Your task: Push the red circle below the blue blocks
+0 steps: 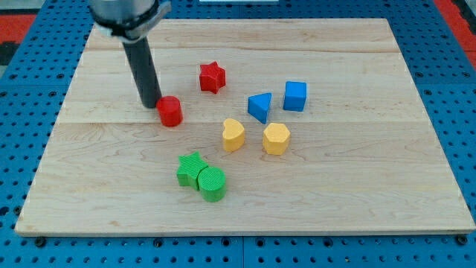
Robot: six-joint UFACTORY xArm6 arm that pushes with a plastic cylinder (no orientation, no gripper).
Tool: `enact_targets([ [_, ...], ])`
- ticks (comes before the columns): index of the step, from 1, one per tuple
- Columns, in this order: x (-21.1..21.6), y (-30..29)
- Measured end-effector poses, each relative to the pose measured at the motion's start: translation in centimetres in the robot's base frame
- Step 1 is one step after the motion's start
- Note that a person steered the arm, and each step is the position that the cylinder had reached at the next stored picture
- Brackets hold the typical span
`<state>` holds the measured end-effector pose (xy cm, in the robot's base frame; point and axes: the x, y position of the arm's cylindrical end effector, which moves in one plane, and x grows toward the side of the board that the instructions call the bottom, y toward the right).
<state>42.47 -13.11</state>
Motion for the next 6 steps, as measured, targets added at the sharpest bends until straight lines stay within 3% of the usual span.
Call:
enact_targets([
  [1, 0.3, 5.7],
  [2, 1.0, 3.2],
  [3, 3.8, 5.0],
  [5, -1.2, 14.0],
  [6, -1.0, 15.9],
])
